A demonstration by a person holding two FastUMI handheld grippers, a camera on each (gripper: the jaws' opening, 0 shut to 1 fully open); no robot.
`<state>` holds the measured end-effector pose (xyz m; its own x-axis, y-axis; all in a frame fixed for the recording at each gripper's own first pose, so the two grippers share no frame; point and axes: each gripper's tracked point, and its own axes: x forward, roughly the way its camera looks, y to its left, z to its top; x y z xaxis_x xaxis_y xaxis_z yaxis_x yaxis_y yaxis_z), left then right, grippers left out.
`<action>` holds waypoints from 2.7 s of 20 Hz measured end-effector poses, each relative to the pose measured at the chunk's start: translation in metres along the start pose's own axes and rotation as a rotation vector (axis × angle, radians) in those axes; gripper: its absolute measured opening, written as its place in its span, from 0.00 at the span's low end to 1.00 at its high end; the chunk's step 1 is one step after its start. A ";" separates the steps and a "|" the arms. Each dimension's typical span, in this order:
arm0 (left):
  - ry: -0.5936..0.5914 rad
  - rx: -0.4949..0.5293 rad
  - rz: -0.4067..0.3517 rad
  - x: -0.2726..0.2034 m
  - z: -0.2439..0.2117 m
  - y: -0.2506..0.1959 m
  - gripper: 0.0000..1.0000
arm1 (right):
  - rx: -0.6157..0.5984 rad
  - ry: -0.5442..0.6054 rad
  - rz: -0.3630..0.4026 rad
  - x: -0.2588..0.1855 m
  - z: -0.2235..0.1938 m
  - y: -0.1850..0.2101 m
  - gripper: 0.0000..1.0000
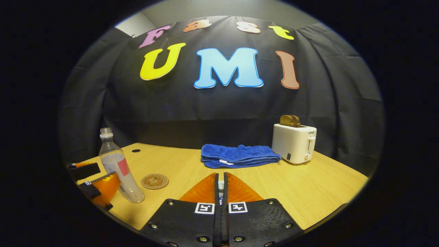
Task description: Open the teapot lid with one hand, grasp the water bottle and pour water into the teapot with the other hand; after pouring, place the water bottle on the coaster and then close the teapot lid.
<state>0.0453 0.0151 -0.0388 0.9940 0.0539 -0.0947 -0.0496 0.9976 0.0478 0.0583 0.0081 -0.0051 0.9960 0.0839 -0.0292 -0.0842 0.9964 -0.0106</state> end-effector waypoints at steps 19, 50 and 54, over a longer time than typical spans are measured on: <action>0.027 0.143 -0.006 0.040 -0.003 -0.013 0.83 | 0.090 -0.076 -0.046 -0.006 0.008 -0.050 0.01; -0.136 1.279 -0.116 0.036 0.055 -0.111 0.83 | 0.252 -0.113 -0.195 -0.035 0.001 -0.149 0.01; -0.140 1.366 -0.123 0.037 0.056 -0.115 0.84 | 0.260 -0.110 -0.193 -0.036 0.000 -0.150 0.01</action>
<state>0.0937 -0.1000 0.0082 0.9904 -0.1169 -0.0733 0.0913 0.1569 0.9834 0.0356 -0.1446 -0.0021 0.9912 -0.1196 0.0568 0.1019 0.9628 0.2501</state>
